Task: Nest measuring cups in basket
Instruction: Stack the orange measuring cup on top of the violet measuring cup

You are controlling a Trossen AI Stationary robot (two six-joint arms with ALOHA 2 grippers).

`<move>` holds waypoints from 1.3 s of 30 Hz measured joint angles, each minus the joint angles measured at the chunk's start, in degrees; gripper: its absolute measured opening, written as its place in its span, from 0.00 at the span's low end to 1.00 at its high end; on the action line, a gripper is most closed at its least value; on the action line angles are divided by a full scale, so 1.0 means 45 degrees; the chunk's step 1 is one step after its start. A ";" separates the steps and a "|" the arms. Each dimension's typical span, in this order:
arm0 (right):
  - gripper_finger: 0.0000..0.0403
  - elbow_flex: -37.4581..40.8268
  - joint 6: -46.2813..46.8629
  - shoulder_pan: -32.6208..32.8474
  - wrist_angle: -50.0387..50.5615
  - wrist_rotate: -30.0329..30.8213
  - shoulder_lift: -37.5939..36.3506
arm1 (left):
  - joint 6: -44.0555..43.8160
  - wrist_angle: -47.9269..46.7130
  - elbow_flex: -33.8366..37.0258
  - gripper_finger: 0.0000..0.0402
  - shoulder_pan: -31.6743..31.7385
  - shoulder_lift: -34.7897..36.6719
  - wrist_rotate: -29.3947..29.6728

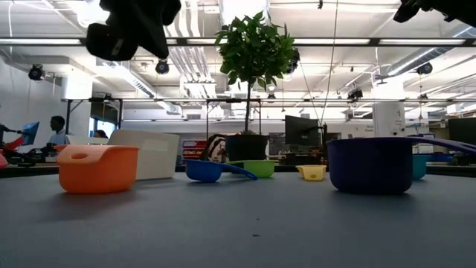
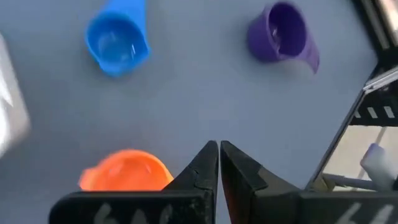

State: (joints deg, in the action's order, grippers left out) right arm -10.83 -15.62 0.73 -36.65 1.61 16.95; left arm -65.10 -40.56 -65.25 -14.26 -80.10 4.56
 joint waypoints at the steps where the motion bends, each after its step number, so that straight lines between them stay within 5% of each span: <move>1: 0.12 0.0004 -0.0014 0.0000 0.0018 0.0004 0.0000 | -0.0391 -0.0008 -0.0055 0.00 -0.0144 -0.0216 -0.0024; 12: 0.12 0.0004 0.0000 -0.0002 0.0097 -0.0001 0.0000 | -0.4591 -0.0390 -0.0118 0.00 -0.1576 -0.2264 -0.0215; 19: 0.12 0.0004 0.0300 -0.0005 0.0185 -0.0010 0.0000 | -0.5351 -0.0668 -0.0161 0.01 -0.1723 -0.3042 -0.0177; 33: 0.12 0.0004 0.0576 0.0000 0.0370 -0.0020 -0.0001 | -0.4950 -0.1098 -0.0161 0.36 -0.1716 -0.3444 0.1024; 39: 0.12 0.0004 0.0672 -0.0001 0.0385 -0.0020 0.0011 | -0.5030 -0.1097 -0.0153 0.39 -0.1716 -0.3519 0.1227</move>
State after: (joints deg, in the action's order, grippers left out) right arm -10.81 -12.59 0.73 -34.91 1.52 17.00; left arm -87.73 -45.49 -65.94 -21.98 -95.93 10.09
